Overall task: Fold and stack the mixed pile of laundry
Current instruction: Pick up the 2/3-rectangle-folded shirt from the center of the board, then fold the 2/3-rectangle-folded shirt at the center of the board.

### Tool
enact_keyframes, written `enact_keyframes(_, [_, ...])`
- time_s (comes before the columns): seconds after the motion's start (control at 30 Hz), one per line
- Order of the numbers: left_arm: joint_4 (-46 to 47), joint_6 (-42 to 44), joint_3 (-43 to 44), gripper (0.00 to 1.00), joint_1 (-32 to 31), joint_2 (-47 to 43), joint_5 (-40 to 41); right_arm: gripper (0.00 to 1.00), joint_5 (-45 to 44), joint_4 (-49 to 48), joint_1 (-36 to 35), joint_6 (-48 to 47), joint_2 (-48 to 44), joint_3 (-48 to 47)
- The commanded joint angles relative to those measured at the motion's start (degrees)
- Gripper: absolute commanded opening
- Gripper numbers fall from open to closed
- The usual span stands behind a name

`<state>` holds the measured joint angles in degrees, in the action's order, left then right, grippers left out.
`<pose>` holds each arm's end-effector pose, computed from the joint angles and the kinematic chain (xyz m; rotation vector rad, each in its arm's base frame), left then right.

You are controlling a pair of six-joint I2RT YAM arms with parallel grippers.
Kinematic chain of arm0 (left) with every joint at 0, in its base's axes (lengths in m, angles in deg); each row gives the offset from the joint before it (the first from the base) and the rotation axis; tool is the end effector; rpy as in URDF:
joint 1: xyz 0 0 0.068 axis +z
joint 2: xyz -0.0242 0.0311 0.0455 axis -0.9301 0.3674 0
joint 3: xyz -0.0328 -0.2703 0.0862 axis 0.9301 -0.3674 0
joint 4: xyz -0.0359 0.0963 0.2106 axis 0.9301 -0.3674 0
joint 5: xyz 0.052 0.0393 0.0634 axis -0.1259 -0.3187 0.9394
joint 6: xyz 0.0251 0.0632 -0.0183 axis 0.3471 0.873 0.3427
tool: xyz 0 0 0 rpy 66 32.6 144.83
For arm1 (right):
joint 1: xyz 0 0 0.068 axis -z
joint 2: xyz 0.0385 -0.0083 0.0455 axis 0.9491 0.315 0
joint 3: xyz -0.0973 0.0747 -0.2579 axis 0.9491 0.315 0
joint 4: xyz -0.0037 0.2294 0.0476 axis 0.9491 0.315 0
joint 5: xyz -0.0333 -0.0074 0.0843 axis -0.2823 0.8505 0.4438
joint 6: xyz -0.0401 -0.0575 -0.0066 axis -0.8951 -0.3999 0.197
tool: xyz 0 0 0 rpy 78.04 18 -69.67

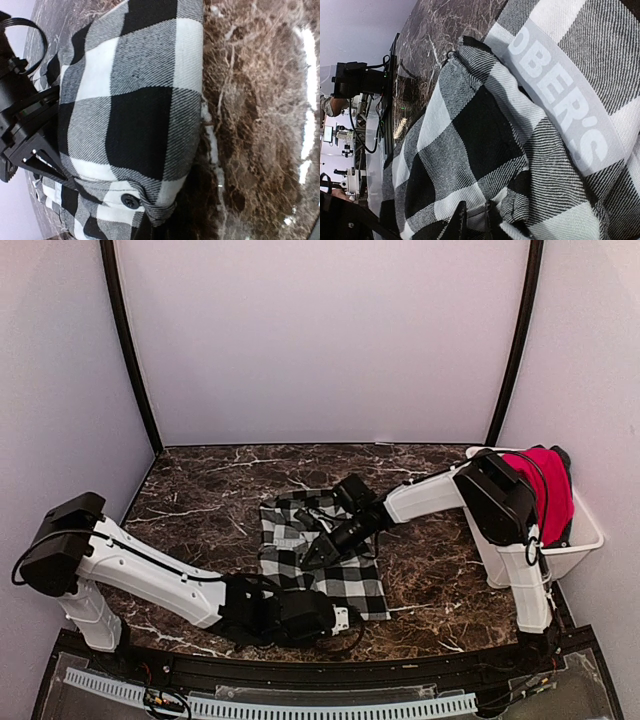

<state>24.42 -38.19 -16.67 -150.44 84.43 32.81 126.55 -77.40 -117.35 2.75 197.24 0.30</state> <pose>0.0781 -0.3319 0.1663 1.6496 1.6868 0.2011 0.2826 0.3521 0.1253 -1.1407 2.4388 1.4577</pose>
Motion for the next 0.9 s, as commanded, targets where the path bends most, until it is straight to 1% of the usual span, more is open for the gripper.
enact_keyframes(0.0, [-1.8,-1.0,-2.0,0.00,-0.4,-10.8,-9.4,0.11,-2.6,-0.9,-2.2,1.4,-1.1,5.2])
enact_keyframes(0.1, [-6.0,-2.8,-1.4,0.00,-0.5,-14.3,-14.9,0.13,-1.4,-2.8,-3.9,3.2,-4.3,9.0])
enact_keyframes(0.17, [-10.6,-5.2,0.2,0.00,-0.6,-15.1,-19.0,0.16,0.6,-2.7,-4.1,3.7,-7.0,9.8])
enact_keyframes(0.2, [-13.1,-5.7,1.2,0.00,-0.7,-15.3,-21.6,0.20,1.0,-2.1,-3.7,3.6,-8.7,9.7])
enact_keyframes(0.33, [-20.0,-8.3,4.9,0.00,-1.0,-15.9,-28.6,0.40,1.3,3.7,-0.8,0.9,-14.2,5.0])
enact_keyframes(0.4, [-22.2,-9.0,6.6,0.00,-1.0,-16.5,-31.4,0.44,0.6,5.6,1.4,-0.3,-15.2,2.3])
enact_keyframes(0.5, [-24.6,-10.0,9.1,0.00,-1.0,-17.0,-35.0,0.46,-0.7,7.5,4.7,-1.7,-14.2,-1.6])
enact_keyframes(0.67, [-29.7,-9.1,15.2,0.00,-0.3,-16.4,-36.6,0.46,-10.9,12.0,6.8,-6.5,-8.9,-7.2])
enact_keyframes(0.77, [-29.5,-7.6,16.6,0.00,3.0,-16.6,-39.8,0.45,-13.1,12.7,7.0,-7.9,-3.7,-9.7])
enact_keyframes(0.87, [-28.9,-5.5,17.5,0.00,7.7,-16.8,-42.9,0.41,-12.2,12.5,7.0,-8.8,0.1,-10.7])
